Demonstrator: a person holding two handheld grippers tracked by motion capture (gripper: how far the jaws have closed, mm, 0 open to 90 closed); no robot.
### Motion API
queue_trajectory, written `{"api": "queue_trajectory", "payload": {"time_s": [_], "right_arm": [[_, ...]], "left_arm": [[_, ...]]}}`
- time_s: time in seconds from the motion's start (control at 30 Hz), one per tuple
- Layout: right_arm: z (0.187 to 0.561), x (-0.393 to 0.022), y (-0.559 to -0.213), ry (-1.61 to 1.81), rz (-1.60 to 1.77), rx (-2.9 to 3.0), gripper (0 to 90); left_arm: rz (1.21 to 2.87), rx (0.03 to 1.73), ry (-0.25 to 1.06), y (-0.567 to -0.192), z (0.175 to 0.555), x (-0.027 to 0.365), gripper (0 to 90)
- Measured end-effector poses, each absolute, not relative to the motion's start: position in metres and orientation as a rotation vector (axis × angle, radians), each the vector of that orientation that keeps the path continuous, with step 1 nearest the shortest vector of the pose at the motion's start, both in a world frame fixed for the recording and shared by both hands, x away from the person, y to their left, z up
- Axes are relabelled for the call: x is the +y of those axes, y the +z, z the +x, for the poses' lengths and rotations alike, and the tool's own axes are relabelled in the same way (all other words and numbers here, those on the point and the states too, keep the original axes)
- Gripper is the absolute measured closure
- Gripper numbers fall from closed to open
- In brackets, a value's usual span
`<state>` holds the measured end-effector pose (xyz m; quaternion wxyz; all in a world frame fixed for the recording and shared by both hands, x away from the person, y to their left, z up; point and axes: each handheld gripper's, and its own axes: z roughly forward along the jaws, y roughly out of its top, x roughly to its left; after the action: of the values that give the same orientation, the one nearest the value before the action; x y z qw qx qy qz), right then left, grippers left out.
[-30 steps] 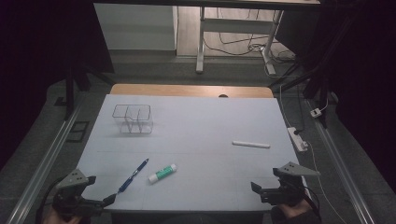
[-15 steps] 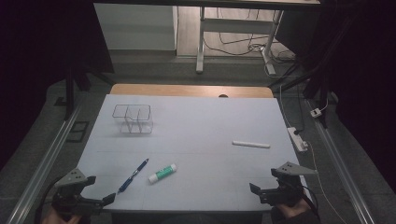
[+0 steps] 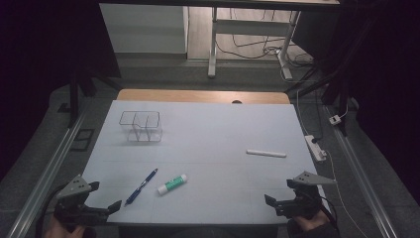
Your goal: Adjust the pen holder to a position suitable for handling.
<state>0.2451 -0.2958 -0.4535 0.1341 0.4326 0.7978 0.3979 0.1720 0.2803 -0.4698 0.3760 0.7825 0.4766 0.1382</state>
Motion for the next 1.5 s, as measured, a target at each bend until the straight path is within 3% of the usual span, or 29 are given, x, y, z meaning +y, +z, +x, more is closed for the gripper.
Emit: {"api": "queue_trajectory", "payload": {"time_s": [0.43,0.9,1.5], "right_arm": [[0.246,-0.296,-0.454,1.153,1.259,2.328,0.0],[0.247,-0.295,-0.455,1.132,1.263,2.332,0.0],[0.248,-0.294,-0.455,1.121,1.266,2.339,0.0]], "left_arm": [[2.004,1.167,0.349,-0.472,0.187,0.275,0.0],[1.986,1.230,0.309,-0.476,0.218,0.271,0.0],[2.039,1.260,0.411,-0.479,0.267,0.264,0.0]]}}
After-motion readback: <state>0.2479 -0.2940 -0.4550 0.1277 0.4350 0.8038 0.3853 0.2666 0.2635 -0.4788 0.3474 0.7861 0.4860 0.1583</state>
